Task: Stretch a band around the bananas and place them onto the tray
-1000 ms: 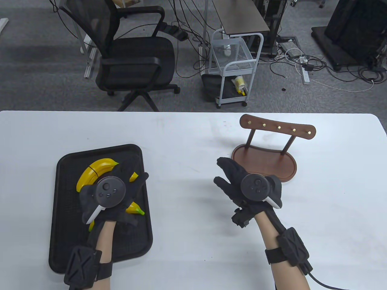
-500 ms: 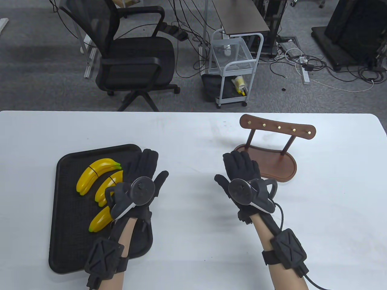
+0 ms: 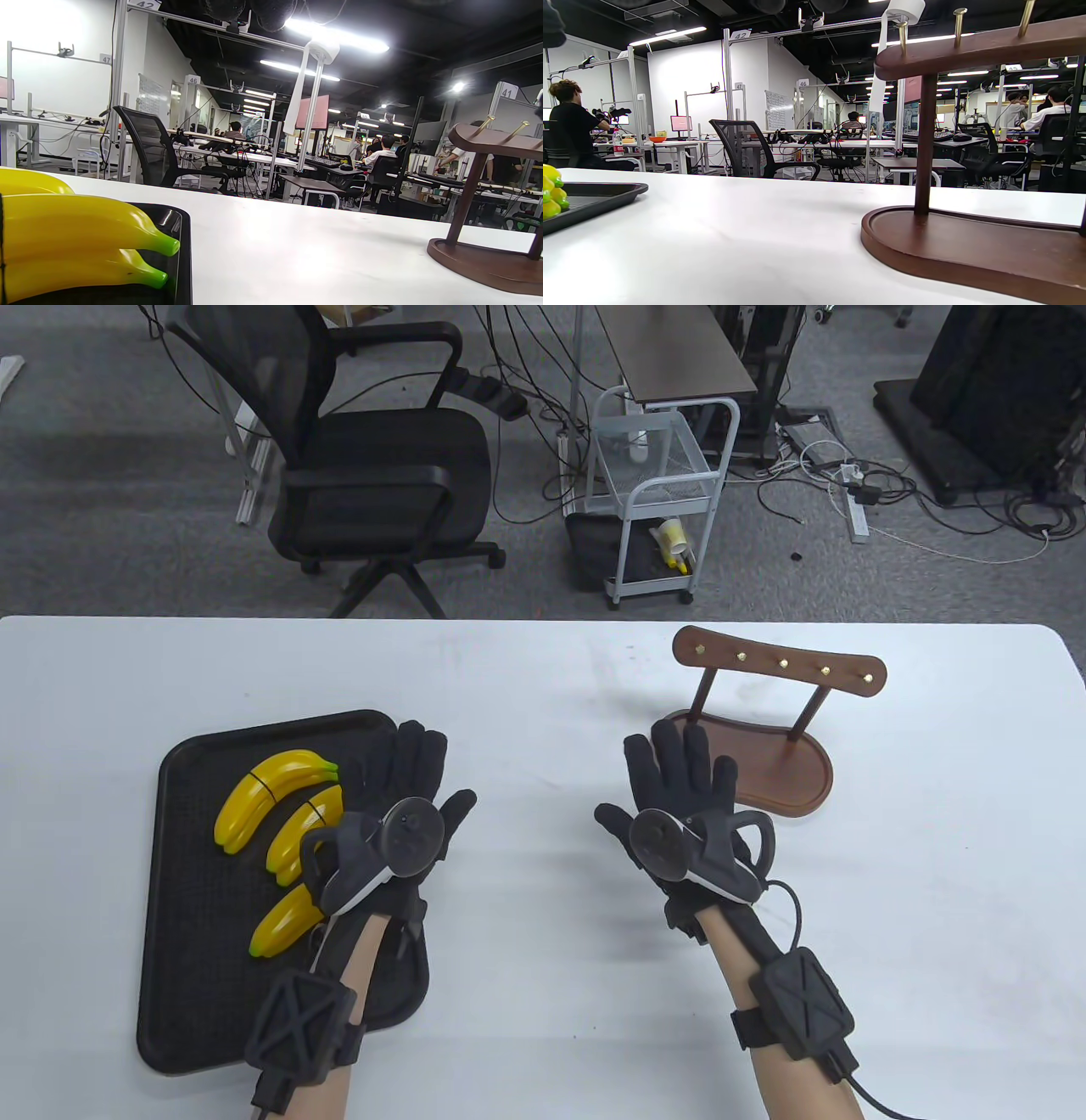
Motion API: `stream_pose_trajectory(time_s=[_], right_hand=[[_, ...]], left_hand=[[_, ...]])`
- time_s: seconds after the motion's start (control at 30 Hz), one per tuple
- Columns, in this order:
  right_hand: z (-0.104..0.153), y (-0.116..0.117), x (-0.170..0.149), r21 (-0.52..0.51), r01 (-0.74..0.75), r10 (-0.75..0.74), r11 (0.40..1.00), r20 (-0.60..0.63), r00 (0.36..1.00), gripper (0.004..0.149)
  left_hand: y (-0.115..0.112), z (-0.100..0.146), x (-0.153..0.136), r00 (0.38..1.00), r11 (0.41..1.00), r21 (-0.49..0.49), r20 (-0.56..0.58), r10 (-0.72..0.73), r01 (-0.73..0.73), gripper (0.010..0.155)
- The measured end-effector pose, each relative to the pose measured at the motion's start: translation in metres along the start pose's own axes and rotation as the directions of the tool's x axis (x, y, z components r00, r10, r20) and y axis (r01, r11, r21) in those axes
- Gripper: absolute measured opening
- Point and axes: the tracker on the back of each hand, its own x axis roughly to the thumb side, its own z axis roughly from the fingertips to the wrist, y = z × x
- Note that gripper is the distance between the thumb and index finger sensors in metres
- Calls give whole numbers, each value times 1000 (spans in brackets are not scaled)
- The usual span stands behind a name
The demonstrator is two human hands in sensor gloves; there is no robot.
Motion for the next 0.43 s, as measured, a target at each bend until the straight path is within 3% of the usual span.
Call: stream_pose_trajectory(time_s=[0.43], right_hand=[[-1,4,-1,-6,39,-39,999,-1,999,80]], left_hand=[[1,0,-2,1000,1000,-5,-2,20,-21,71]])
